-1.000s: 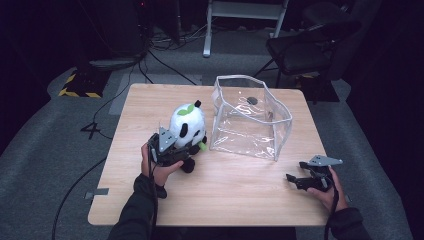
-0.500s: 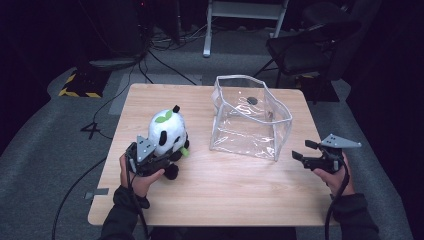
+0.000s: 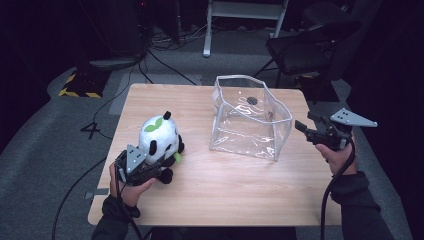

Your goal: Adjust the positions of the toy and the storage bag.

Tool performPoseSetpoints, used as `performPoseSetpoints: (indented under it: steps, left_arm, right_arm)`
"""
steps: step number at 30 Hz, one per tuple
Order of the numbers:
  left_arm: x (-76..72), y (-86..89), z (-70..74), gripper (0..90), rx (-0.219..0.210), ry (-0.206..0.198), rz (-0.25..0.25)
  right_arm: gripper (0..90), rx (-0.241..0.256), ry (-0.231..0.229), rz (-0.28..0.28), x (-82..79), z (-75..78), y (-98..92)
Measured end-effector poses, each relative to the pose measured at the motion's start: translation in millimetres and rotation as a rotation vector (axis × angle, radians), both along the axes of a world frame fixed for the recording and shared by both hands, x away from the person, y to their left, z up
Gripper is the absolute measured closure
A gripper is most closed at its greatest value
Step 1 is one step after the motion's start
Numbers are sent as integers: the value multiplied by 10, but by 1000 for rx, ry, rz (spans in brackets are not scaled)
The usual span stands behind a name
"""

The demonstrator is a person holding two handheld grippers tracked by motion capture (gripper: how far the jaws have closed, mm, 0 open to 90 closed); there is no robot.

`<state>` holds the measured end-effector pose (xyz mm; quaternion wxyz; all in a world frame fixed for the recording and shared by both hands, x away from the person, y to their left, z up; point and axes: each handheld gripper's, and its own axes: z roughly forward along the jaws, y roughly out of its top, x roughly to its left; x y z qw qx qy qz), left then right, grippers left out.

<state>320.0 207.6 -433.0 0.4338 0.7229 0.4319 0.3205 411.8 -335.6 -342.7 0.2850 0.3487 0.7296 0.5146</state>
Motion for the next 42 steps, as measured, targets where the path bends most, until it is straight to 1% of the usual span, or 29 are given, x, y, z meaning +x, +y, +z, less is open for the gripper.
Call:
performPoseSetpoints:
  steps: [2, 3, 5, 6, 8, 10, 13, 14, 15, 16, 18, 19, 20, 21, 22, 24, 25, 26, 27, 28, 29, 30, 31, 32, 34, 35, 37, 42]
  left_arm:
    - [1, 0, -9, 290, -5, -3, -3]
    - [2, 0, -16, 290, -5, -6, -6]
    - [7, -8, -28, 290, -6, -11, -8]
    - [10, -12, -33, 289, -2, -14, -9]
    - [19, -20, -42, 289, -3, -17, -14]
    - [24, -29, -48, 289, -3, -18, -17]
    - [27, -30, -52, 289, 0, -20, -20]
    - [29, -28, -55, 289, -1, -22, -21]
    - [31, -26, -59, 289, -4, -23, -22]
    - [35, -25, -63, 289, -6, -24, -23]
    - [43, -30, -69, 289, -7, -26, -26]
    - [46, -36, -71, 290, -8, -26, -25]
    - [49, -42, -72, 289, -5, -27, -25]
    - [49, -48, -71, 289, 0, -27, -25]
    - [49, -54, -72, 289, -1, -28, -26]
    - [49, -53, -73, 290, -1, -28, -27]
    - [50, -49, -74, 289, -1, -28, -28]
    - [53, -46, -76, 289, -2, -30, -30]
    - [55, -46, -81, 289, -7, -31, -31]
    - [55, -51, -87, 289, -11, -32, -33]
    - [56, -58, -90, 289, -8, -33, -34]
    - [54, -64, -89, 289, 0, -33, -35]
    - [53, -71, -89, 289, 3, -35, -36]
    - [53, -75, -90, 289, 4, -36, -37]
    - [54, -71, -92, 289, 5, -36, -39]
    - [55, -69, -93, 289, 2, -37, -37]
    - [57, -65, -97, 289, -2, -38, -37]
    - [57, -81, -100, 288, -2, -38, -34]
  right_arm:
    - [369, -34, -10, -7, 17, 69, 66]
    - [374, -40, -15, -12, 29, 100, 92]
    - [388, -35, -12, -25, 67, 153, 134]
    - [387, -47, 0, -25, 98, 172, 161]
    - [389, -81, 20, -42, 176, 185, 213]
    - [391, -88, 65, -56, 272, 170, 248]
    - [393, -108, 117, -75, 389, 126, 304]
    - [403, -107, 140, -94, 431, 107, 335]
    - [403, -107, 140, -94, 431, 107, 335]
    - [407, -104, 152, -105, 441, 105, 352]
    - [412, -114, 165, -123, 456, 102, 399]
    - [413, -122, 173, -125, 465, 98, 432]
    - [411, -148, 181, -135, 486, 102, 500]
    - [410, -158, 191, -130, 502, 102, 526]
    - [410, -158, 191, -130, 502, 102, 526]
    - [414, -180, 214, -140, 556, 89, 561]
    - [432, -166, 231, -141, 588, 90, 551]
    - [462, -169, 255, -150, 626, 89, 545]
    - [476, -183, 265, -163, 661, 82, 541]
    - [525, -182, 277, -172, 695, 69, 537]
    - [574, -181, 306, -161, 735, 49, 528]
    - [614, -151, 333, -137, 770, 33, 514]
    - [664, -135, 347, -128, 794, 24, 503]
    - [739, -120, 351, -121, 808, 20, 502]
    - [827, -139, 329, -125, 808, 14, 524]
    - [856, -143, 318, -116, 803, 8, 534]
    - [875, -159, 294, -104, 784, 4, 558]
    - [880, -167, 276, -49, 736, 11, 577]
